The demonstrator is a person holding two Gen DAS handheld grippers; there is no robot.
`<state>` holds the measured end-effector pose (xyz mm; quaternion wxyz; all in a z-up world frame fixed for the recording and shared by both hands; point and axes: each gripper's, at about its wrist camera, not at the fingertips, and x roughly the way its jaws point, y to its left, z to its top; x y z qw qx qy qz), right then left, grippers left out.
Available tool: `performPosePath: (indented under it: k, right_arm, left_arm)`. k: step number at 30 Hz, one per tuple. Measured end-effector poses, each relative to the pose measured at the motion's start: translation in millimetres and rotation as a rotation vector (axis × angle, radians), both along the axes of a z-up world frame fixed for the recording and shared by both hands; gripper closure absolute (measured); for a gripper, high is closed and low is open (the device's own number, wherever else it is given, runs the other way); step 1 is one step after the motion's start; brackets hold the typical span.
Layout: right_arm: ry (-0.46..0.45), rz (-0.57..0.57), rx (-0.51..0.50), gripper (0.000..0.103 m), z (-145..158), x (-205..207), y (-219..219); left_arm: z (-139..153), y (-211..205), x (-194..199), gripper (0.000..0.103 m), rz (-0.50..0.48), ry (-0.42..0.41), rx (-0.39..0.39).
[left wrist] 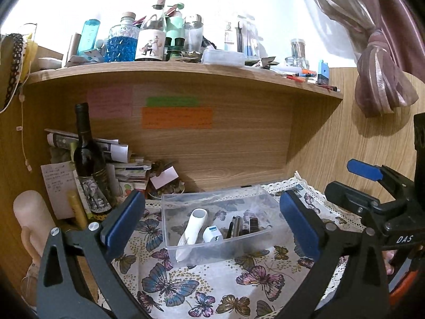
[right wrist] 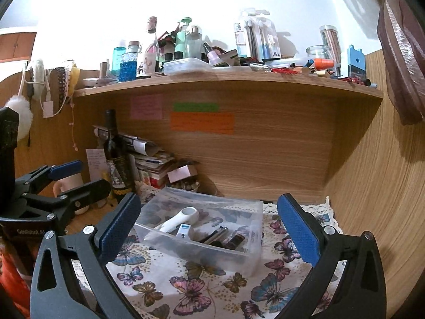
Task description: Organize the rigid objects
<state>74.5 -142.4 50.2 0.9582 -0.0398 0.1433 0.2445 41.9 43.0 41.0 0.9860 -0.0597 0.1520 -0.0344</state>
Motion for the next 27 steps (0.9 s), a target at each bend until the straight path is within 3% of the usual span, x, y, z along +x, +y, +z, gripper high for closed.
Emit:
performPosePath:
  k: [27]
  right_arm:
    - [-0.013, -0.006, 0.012, 0.0, 3.5, -1.8, -4.5]
  left_arm:
    - [5.7, -3.1, -1.4, 0.0, -0.004, -0.016, 0.001]
